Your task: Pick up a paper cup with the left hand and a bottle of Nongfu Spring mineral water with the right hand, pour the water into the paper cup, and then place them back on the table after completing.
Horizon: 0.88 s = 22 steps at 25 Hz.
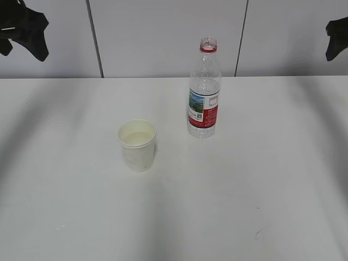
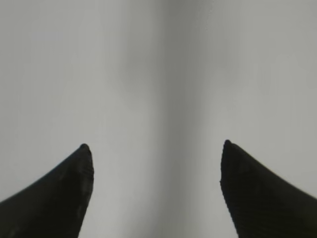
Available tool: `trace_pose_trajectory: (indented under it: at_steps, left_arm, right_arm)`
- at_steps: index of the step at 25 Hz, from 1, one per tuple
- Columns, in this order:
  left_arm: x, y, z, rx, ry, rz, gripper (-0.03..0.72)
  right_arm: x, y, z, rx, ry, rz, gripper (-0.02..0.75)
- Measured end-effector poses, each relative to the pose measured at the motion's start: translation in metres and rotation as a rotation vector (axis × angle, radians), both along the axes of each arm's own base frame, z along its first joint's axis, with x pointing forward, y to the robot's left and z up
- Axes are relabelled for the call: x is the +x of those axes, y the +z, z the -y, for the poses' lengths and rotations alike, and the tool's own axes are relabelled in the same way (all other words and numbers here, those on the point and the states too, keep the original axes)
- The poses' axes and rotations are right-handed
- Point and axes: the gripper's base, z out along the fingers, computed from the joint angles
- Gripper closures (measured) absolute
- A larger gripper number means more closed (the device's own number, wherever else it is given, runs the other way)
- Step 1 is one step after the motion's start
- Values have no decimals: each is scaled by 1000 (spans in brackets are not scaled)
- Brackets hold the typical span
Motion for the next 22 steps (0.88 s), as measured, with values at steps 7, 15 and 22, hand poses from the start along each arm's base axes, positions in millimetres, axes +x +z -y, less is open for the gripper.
trace_pose_trajectory:
  at_steps: [7, 15, 22]
  left_arm:
    - [-10, 4, -3, 27, 2, -4, 177]
    - [-80, 4, -11, 41, 19, -70, 177]
    - [-170, 13, -18, 31, 22, -36, 177]
  right_arm:
    - [-19, 24, -5, 7, 16, 20, 146]
    - [-96, 52, -31, 96, 95, -14, 146]
    - [-186, 60, -51, 104, 140, -33, 146]
